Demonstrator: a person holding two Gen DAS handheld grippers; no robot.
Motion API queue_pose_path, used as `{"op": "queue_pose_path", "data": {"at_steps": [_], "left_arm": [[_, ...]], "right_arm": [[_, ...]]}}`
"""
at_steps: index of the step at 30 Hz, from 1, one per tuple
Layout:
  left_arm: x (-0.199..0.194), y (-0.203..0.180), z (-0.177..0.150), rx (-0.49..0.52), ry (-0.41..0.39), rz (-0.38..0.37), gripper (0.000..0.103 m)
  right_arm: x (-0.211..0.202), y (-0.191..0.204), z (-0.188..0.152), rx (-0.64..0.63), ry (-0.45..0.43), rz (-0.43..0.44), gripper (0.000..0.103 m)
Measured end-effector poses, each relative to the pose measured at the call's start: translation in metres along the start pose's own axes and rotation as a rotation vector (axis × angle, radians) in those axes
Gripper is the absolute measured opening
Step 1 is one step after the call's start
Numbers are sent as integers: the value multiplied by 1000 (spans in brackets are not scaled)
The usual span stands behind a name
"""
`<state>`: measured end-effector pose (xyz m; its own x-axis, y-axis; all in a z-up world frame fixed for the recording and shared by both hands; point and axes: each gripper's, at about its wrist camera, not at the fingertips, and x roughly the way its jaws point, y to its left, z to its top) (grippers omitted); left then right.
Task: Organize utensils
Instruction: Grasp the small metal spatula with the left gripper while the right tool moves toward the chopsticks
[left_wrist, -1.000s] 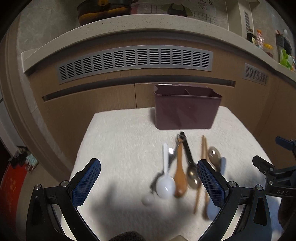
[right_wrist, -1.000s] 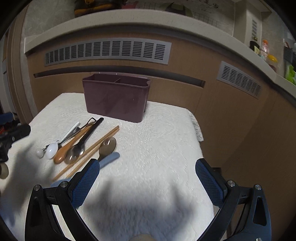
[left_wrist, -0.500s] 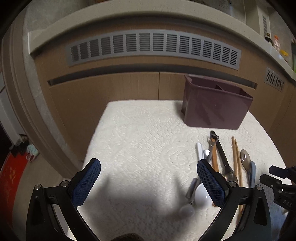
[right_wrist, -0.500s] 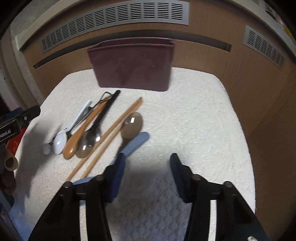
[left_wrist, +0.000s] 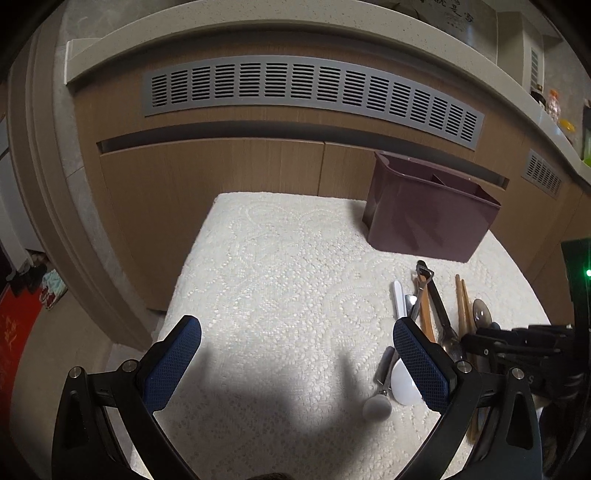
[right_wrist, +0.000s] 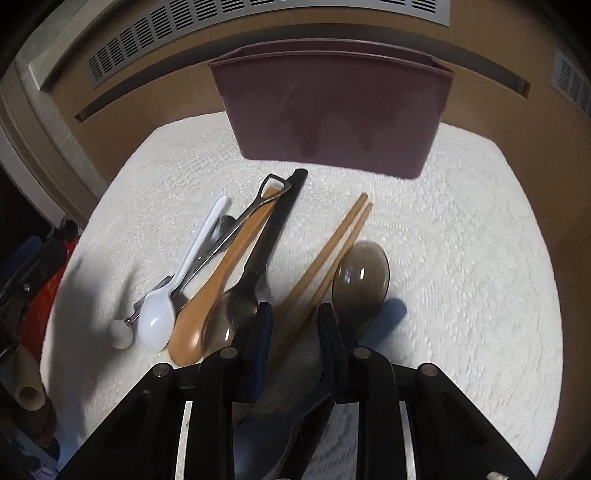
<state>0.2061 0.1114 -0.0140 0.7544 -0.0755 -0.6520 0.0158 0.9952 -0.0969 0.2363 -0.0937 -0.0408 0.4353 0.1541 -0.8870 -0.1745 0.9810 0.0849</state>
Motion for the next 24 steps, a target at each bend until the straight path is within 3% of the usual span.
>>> {"op": "queue_pose_path", "data": {"at_steps": [3,6,9,12,14,15,17,19,22,24], "left_arm": [[3,-8,-1,23,25,-36,102],[12,-21,-1,43,57,-76,100],[25,-40,3,76,91,-118,91],[39,-68,11,158,117,-184,74],[52,-86,21,210,147,-237,62],[60,-96,27,234,163,-248,61],[74,-112,36,287,189,-243,50],[92,-126,45,326,233,-234,39],[116,-137,54,343,298,-226,37],[131,-142,57,337,344,-222,37]], "right_arm": [[-2,-13,-5,-35,27,-41,14],[-8,-32,-17,-52,22,-56,14],[-17,-46,-28,-68,-8,-59,14],[-26,-61,-32,-44,-63,-53,17],[-32,-70,-35,-24,-101,-51,24],[-35,-75,-37,-17,-115,-50,27],[-40,-83,-40,2,-139,-50,45],[-45,-90,-44,17,-162,-78,54],[-55,-98,-53,9,-189,-116,59],[-59,-103,-56,12,-203,-136,70]]}}
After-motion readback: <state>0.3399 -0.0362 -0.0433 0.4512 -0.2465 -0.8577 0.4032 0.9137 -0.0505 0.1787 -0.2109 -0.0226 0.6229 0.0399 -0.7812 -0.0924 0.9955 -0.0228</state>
